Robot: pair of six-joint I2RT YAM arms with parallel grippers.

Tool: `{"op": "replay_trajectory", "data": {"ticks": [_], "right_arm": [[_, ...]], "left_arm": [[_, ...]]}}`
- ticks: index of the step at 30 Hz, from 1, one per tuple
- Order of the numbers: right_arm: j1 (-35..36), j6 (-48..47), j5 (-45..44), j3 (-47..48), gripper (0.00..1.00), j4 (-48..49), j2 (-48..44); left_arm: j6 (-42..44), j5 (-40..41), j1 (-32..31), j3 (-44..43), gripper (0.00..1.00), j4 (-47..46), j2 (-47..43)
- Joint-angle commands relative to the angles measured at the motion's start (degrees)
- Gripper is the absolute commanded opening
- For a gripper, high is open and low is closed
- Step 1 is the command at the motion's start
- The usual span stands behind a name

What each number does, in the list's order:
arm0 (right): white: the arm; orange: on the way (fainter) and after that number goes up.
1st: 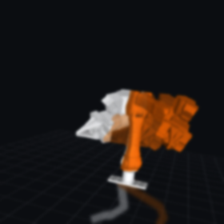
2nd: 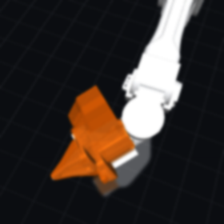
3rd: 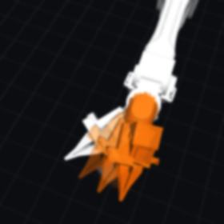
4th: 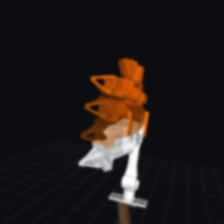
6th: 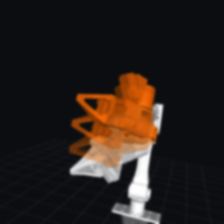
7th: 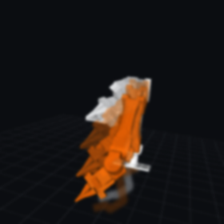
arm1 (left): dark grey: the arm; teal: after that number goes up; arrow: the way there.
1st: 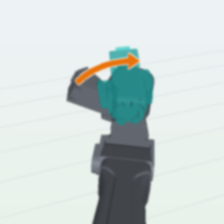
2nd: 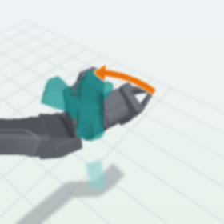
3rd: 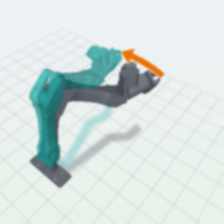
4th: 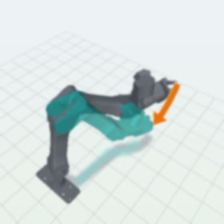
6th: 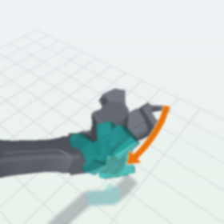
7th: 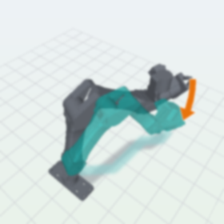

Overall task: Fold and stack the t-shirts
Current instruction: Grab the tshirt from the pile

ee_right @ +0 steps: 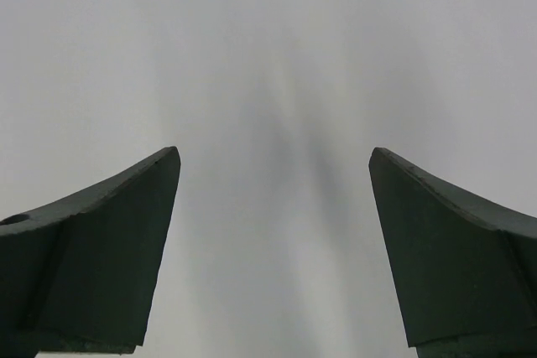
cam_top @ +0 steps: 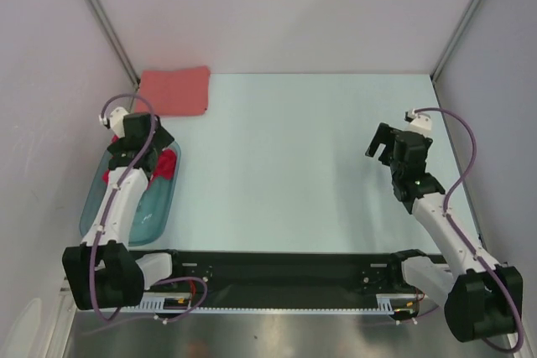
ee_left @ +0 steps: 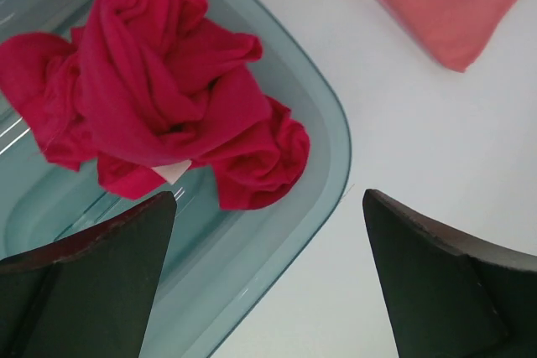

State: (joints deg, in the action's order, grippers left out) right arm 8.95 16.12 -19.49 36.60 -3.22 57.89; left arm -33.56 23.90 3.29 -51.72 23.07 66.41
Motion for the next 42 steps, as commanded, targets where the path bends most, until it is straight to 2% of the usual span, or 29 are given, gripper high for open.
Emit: {"op": "replay_trajectory", "data": {"ticks": [1,3,5,8,15,19,21,22,24,25,26,27,30,36,38,42], "right_arm": [[0.0,1.6,8.0,6.0,1.00,-9.4,-4.2],[-0.3,4.1,11.6,5.8,0.99,-11.6,-6.9],[-2.1,4.3,13.7,5.1,1.00,-12.5,-8.5],[-3.6,3.2,18.6,7.2,0.99,-15.2,-8.2],[-2.2,3.0,25.6,7.0,1.00,-16.6,-8.1],[-0.8,2.4,26.1,6.2,1.00,-16.9,-8.8],[-0.3,2.5,26.2,5.9,1.00,-16.9,-8.9],[-0.2,2.6,26.5,5.7,1.00,-16.8,-8.9],[0.5,3.0,26.6,5.4,1.00,-16.3,-8.8],[0.8,3.3,26.2,4.9,1.00,-16.0,-8.8],[0.9,4.1,25.9,4.7,1.00,-15.6,-8.6],[1.2,4.4,26.0,4.5,1.00,-15.1,-8.0],[3.5,4.6,24.9,5.5,1.00,-15.9,-5.6],[15.6,3.8,9.4,11.8,1.00,-22.6,-0.5],[19.4,2.4,7.5,14.5,1.00,-24.5,2.1],[23.1,2.2,7.8,17.4,1.00,-27.0,5.1]], "left_arm": [[-3.2,-10.5,6.1,-4.3,1.00,10.3,0.5],[-0.8,-16.6,11.7,-4.2,1.00,9.7,0.7],[0.2,-15.9,14.1,-4.3,1.00,9.4,1.9],[-0.4,-9.2,14.6,-7.4,1.00,13.8,7.7],[0.9,-7.8,15.4,-10.2,1.00,9.1,21.0],[2.4,-5.4,15.5,-10.9,1.00,5.6,24.2],[2.8,-6.7,17.1,-12.4,0.98,6.2,26.6],[2.8,-7.2,17.7,-13.9,0.74,6.8,26.7],[3.8,-7.0,18.1,-14.5,0.52,7.1,24.6],[3.8,-7.0,18.1,-14.2,0.28,7.0,23.2],[3.8,-6.9,18.1,-14.0,0.12,7.1,21.7],[3.9,-6.9,18.0,-13.9,0.00,7.3,20.2],[4.3,-7.9,17.6,-13.0,0.00,7.4,12.7],[0.4,-19.7,14.0,-13.0,0.00,8.1,-6.3],[-0.9,-24.8,10.4,-16.8,0.00,7.9,-10.4],[-3.5,-30.6,1.5,-28.2,0.00,7.0,-12.4]]}}
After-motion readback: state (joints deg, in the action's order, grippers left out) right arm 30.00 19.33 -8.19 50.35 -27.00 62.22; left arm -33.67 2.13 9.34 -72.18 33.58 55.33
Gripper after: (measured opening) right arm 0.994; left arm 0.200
